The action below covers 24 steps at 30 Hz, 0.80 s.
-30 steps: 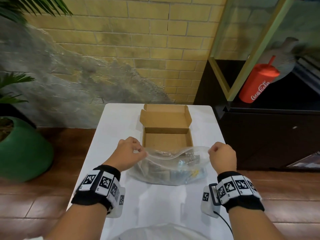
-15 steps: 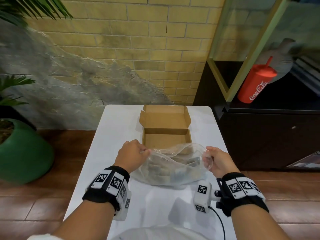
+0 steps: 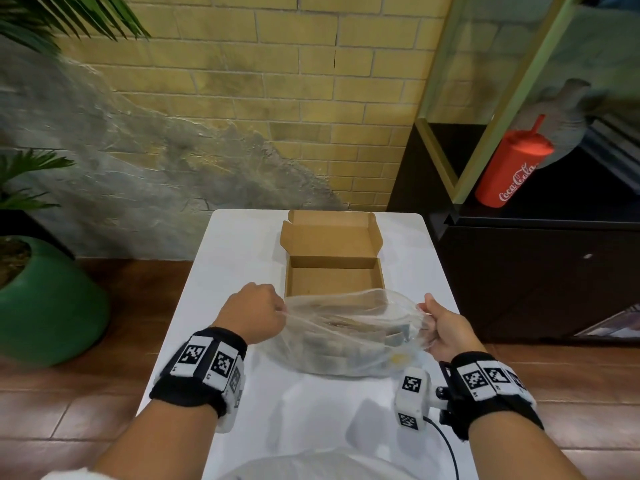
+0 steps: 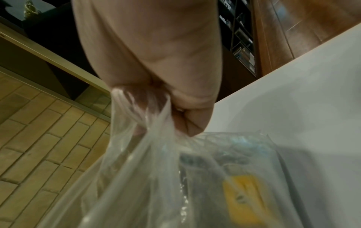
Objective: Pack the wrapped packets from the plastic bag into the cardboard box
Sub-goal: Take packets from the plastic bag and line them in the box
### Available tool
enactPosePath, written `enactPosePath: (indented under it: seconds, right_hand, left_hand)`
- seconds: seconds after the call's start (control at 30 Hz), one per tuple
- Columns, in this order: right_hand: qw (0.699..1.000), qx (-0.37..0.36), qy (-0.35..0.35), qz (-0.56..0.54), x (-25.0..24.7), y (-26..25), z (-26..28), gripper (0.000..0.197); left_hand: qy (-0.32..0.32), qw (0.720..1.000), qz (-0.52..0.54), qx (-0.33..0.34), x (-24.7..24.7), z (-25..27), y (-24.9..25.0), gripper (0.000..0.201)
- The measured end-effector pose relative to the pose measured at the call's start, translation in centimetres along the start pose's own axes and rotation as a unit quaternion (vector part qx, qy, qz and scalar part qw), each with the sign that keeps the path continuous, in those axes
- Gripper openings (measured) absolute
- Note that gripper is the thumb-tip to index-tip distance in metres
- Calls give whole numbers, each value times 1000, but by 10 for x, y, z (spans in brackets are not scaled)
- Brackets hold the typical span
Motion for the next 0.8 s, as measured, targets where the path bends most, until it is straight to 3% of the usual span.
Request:
enactPosePath:
  seconds: [0.13,0.2,0.27,0.33,0.4,0.5,0.6,0.63,0.7,0.8]
  right_hand:
    - [998,-1,-36,48,8,-2,6,36]
    - [996,-10,-74,49,17,-3,10,30]
    - [991,-40,-117,50,24,-9,13,20]
    - [984,-63,-156,60,29,-14,17,37]
    - [979,-69,-186,57,34,-16,22,39]
    - [969,-74,-232,32,44,-18,27,45]
    - [957,-98,-270,-39,48,-22,27,81]
    - [955,-101,-274,-61,47,-23,27,85]
    - [952,-102,-270,-97,43,-24,25,77]
    - [959,-102,-233,-125,36,-20,21,27]
  left_hand:
    - [70,994,54,-72,-12,1,-16,44]
    - [78,988,107,-81,-12,0,-21,29]
    - [68,966,234,-83,-7,0,-24,20]
    - [24,902,426,-71,5,1,-23,30]
    - [-35,803,593,-54,15,2,-14,38]
    - [-86,695,713,-29,22,4,-1,40]
    - [-79,587,805,-35,28,5,0,38]
    - [-76,550,831,-38,30,5,-1,38]
    - [-76,491,866,-44,34,3,-4,34]
    - [-71,457,884,-67,41,1,-13,24]
Point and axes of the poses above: each hand's wrist, its own z-axis away from the middle knuckle, its own x-axis out of the palm, y = z × x, the point moved 9 cm from there along -z, towards the middle knuckle, and after that the axes turned 9 degrees about -y, right-handed, at the moved point
